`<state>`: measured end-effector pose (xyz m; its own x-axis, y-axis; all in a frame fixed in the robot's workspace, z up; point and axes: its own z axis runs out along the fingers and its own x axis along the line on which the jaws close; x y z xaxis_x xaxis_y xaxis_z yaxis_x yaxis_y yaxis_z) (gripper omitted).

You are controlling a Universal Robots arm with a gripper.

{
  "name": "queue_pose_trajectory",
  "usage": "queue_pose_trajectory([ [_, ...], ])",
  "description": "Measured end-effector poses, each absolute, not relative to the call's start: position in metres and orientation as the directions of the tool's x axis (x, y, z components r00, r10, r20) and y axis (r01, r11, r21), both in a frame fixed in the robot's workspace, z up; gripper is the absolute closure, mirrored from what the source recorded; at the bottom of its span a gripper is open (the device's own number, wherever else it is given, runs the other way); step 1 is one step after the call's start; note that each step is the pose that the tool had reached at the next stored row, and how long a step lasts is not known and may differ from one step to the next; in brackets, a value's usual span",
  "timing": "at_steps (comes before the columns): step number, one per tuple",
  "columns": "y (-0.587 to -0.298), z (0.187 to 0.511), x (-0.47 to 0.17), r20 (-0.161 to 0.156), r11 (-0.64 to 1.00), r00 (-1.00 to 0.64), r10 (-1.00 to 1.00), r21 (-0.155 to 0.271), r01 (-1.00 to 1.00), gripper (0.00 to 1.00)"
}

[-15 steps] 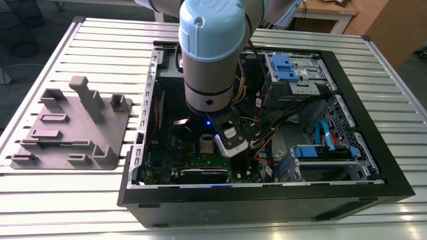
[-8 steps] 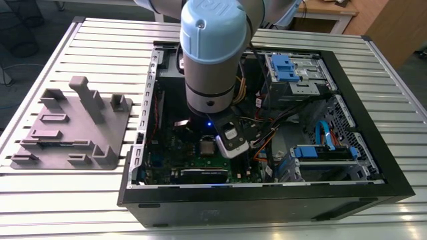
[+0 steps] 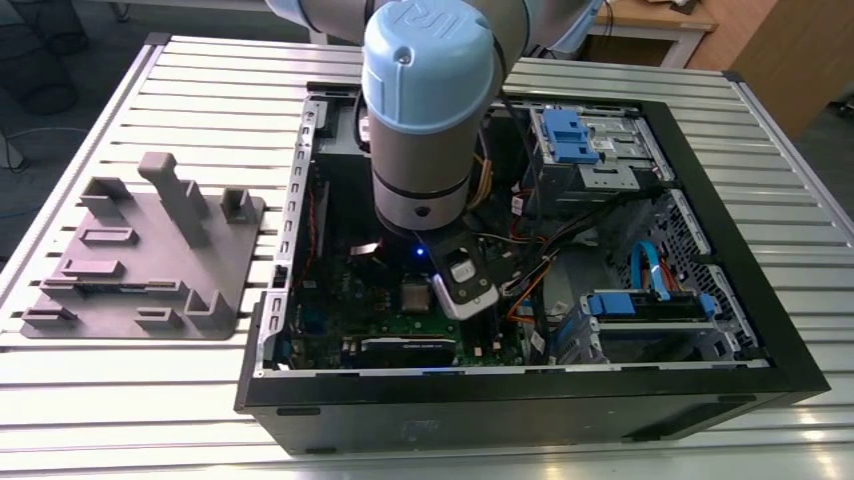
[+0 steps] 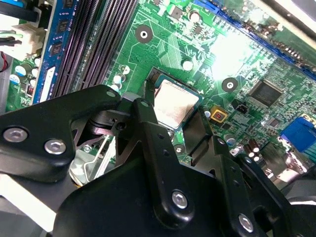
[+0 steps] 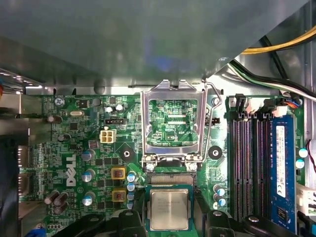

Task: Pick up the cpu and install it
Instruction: 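Place the cpu into insertion slot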

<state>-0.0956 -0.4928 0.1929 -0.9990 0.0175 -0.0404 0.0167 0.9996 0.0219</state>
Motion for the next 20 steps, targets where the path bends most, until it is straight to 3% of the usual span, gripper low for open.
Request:
queue_pose_trajectory([
  [20, -0.4896, 0.1912, -0.0901, -0.04, 1.0, -0.999, 0.018, 0.022, 0.017, 0.53],
])
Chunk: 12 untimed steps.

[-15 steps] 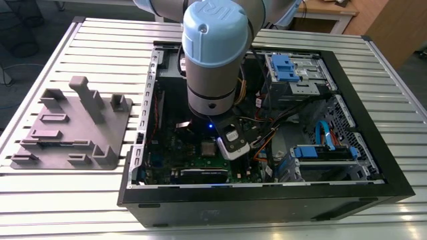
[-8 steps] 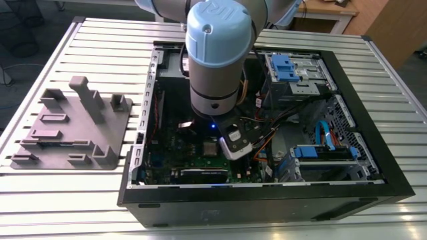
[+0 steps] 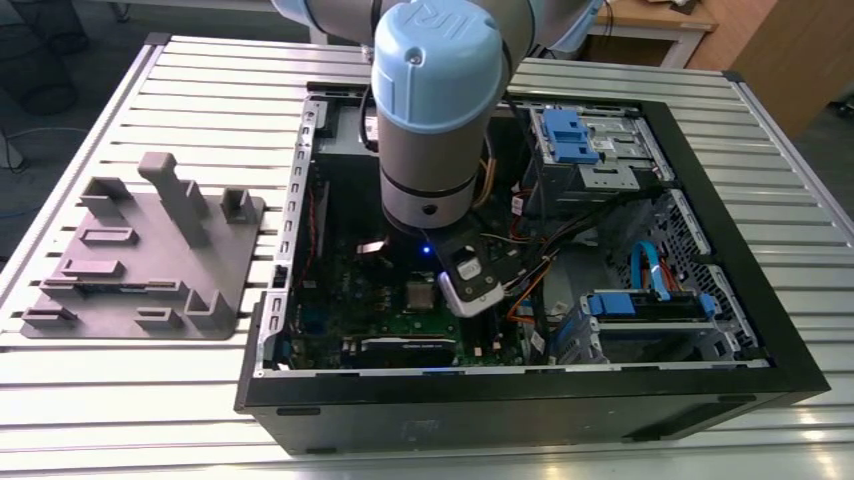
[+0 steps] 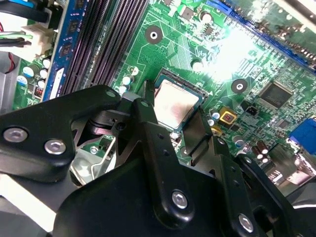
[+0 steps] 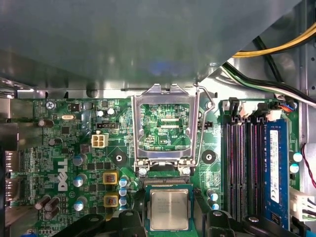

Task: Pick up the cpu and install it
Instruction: 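Place the cpu into insertion slot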

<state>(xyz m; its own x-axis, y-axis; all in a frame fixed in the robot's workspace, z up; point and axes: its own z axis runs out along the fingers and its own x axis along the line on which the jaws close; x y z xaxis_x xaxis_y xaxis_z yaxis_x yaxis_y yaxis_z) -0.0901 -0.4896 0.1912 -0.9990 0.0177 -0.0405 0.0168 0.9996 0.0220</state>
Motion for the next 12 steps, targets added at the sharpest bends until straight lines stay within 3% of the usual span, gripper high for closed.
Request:
queue_pose_trajectory([
  [12, -0.4897, 0.189, -0.0921, -0.04, 1.0, -0.999, 0.017, 0.022, 0.017, 0.53],
])
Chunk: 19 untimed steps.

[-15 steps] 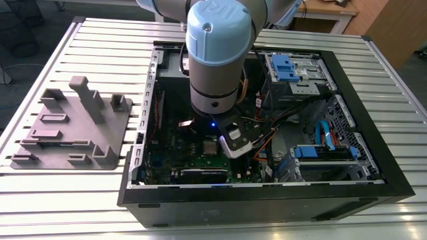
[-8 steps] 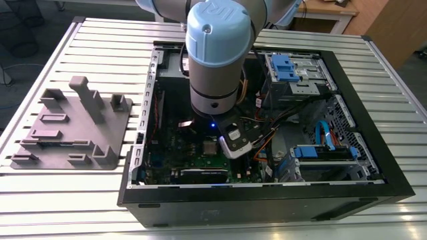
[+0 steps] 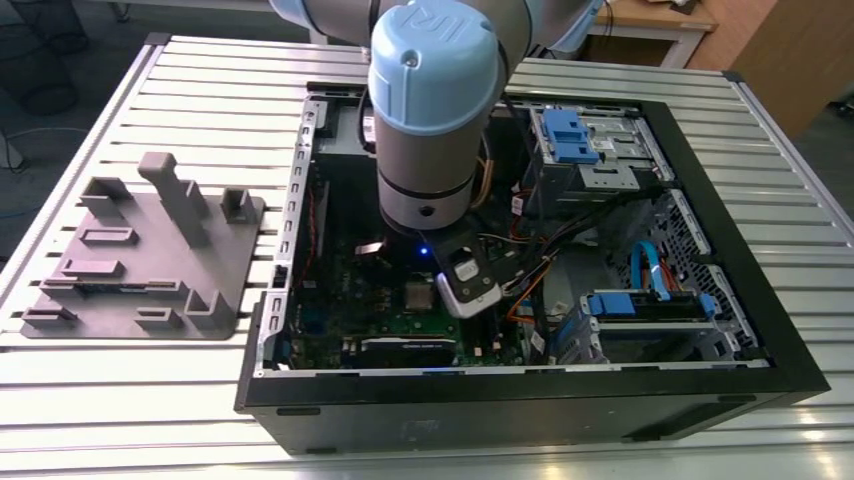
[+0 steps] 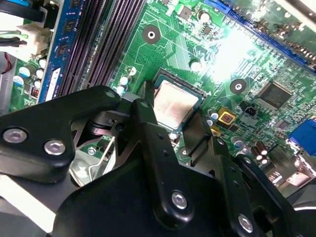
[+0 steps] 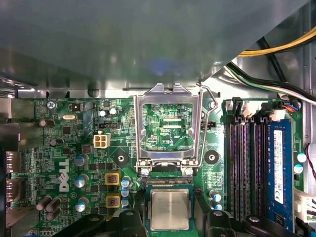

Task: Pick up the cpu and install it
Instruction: 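Place the cpu into insertion slot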

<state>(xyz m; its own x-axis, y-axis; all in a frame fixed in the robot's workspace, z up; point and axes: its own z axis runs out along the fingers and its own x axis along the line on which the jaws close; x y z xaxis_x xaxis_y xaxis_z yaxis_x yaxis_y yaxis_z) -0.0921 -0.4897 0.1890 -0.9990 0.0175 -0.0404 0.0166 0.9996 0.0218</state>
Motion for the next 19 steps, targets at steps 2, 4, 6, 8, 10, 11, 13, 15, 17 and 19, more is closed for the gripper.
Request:
queue_pose_trajectory([
  [2, -0.4897, 0.1884, -0.0923, -0.04, 1.0, -0.999, 0.018, 0.021, 0.017, 0.53],
  [4, -0.4896, 0.188, -0.0923, -0.04, 1.0, -0.999, 0.018, 0.022, 0.017, 0.53],
  [6, -0.4896, 0.1878, -0.0923, -0.04, 1.0, -0.999, 0.018, 0.022, 0.017, 0.53],
  [8, -0.4896, 0.1878, -0.0923, -0.04, 1.0, -0.999, 0.018, 0.022, 0.017, 0.53],
  [10, -0.4896, 0.1878, -0.0923, -0.04, 1.0, -0.999, 0.018, 0.022, 0.017, 0.53],
  [11, -0.4896, 0.1877, -0.0923, -0.04, 1.0, -0.999, 0.018, 0.022, 0.017, 0.53],
  [13, -0.4896, 0.1877, -0.0923, -0.04, 1.0, -0.999, 0.018, 0.022, 0.017, 0.53],
  [15, -0.4895, 0.1874, -0.0922, -0.041, 1.0, -0.999, 0.018, 0.022, 0.017, 0.52],
  [17, -0.4895, 0.1874, -0.0923, -0.041, 1.0, -0.999, 0.018, 0.022, 0.017, 0.46],
  [19, -0.4895, 0.1874, -0.0923, -0.041, 1.0, -0.999, 0.018, 0.022, 0.017, 0.46],
])
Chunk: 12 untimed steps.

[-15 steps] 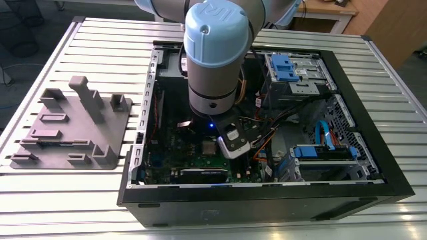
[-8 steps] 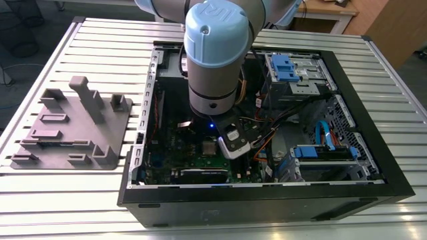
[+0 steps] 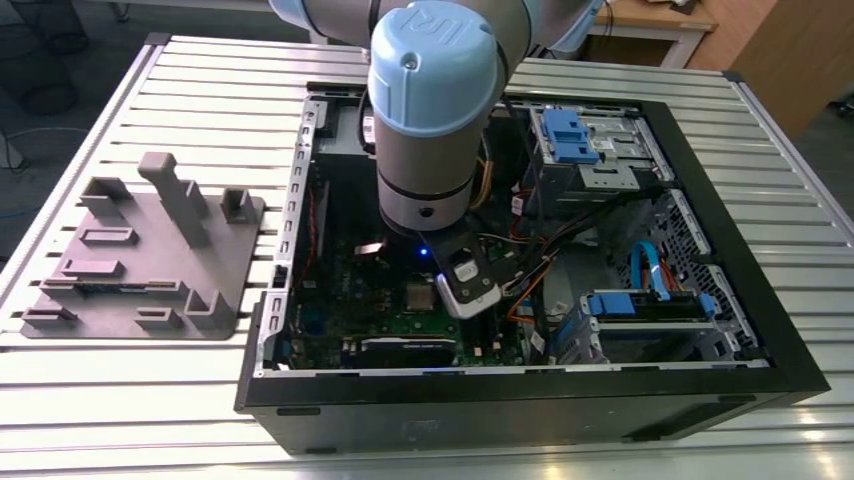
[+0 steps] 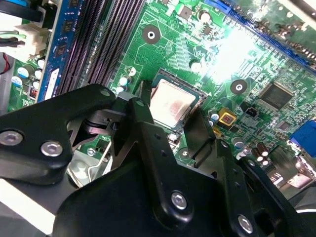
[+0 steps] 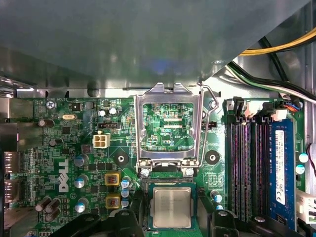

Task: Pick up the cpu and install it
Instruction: 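Place the cpu into insertion slot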

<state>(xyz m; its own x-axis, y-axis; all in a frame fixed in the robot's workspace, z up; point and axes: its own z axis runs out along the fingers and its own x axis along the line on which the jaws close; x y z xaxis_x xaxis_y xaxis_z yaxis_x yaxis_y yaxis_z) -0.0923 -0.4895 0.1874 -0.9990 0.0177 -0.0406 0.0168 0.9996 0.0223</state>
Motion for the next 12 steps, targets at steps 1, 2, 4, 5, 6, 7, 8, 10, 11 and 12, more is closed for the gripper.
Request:
queue_pose_trajectory([
  [1, -0.4895, 0.1876, -0.0923, -0.041, 1.0, -0.999, 0.018, 0.022, 0.017, 0.46],
  [2, -0.4895, 0.188, -0.0923, -0.041, 1.0, -0.999, 0.018, 0.022, 0.017, 0.46],
  [4, -0.4895, 0.1884, -0.0923, -0.041, 1.0, -0.999, 0.018, 0.023, 0.017, 0.46],
  [5, -0.4895, 0.1885, -0.0924, -0.041, 1.0, -0.999, 0.018, 0.023, 0.017, 0.46],
  [6, -0.4896, 0.1887, -0.0927, -0.041, 1.0, -0.999, 0.018, 0.022, 0.017, 0.46],
  [7, -0.4895, 0.1887, -0.0927, -0.041, 1.0, -0.999, 0.018, 0.022, 0.017, 0.46],
  [8, -0.4895, 0.1888, -0.0927, -0.041, 1.0, -0.999, 0.018, 0.022, 0.017, 0.46],
  [10, -0.4896, 0.1896, -0.0927, -0.041, 1.0, -0.999, 0.018, 0.022, 0.017, 0.46],
  [11, -0.4896, 0.1901, -0.0927, -0.041, 1.0, -0.999, 0.018, 0.022, 0.017, 0.46],
  [12, -0.4896, 0.1907, -0.0927, -0.041, 1.0, -0.999, 0.018, 0.022, 0.017, 0.46],
])
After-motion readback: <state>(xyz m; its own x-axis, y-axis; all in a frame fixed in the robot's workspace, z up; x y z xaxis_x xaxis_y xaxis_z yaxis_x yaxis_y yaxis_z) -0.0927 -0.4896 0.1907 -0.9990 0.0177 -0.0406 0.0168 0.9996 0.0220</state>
